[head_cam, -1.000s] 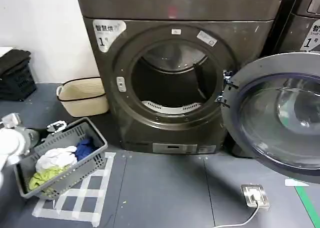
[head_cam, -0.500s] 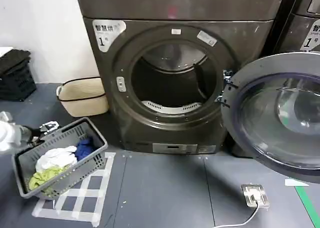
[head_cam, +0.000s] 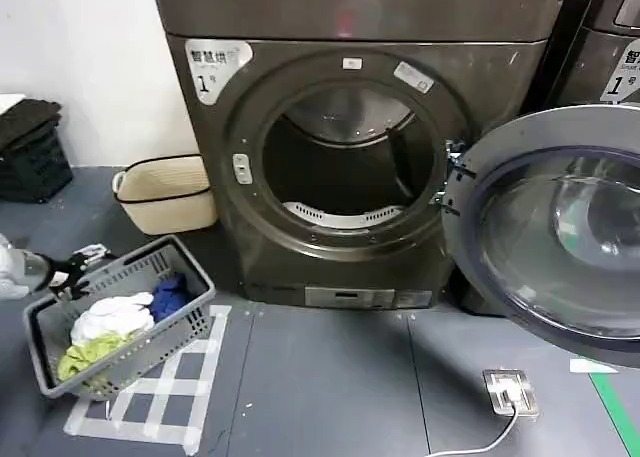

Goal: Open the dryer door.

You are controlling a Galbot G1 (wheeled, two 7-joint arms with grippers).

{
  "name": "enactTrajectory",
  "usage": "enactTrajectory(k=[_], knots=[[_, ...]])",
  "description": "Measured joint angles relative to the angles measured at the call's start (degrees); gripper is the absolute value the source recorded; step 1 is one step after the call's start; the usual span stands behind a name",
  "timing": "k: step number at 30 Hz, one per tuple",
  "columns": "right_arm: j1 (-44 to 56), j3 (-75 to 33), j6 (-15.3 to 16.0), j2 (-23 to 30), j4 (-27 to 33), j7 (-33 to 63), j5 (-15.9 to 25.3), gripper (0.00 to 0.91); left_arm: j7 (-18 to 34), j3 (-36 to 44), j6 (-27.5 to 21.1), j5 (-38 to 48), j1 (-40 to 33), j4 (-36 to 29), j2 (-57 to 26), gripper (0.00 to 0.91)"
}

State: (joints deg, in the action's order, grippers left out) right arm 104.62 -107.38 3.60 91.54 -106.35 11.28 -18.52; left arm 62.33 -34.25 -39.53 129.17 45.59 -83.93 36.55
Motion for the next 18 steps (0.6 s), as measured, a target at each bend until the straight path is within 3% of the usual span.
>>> enactTrajectory(k=[18], knots=[[0.0,-0.6,-0.9,0.6,-0.2,-0.4,-1.8,0.907,0.2,-0.6,0.4,0.4,-1.1,2.8,0.7,0.907]])
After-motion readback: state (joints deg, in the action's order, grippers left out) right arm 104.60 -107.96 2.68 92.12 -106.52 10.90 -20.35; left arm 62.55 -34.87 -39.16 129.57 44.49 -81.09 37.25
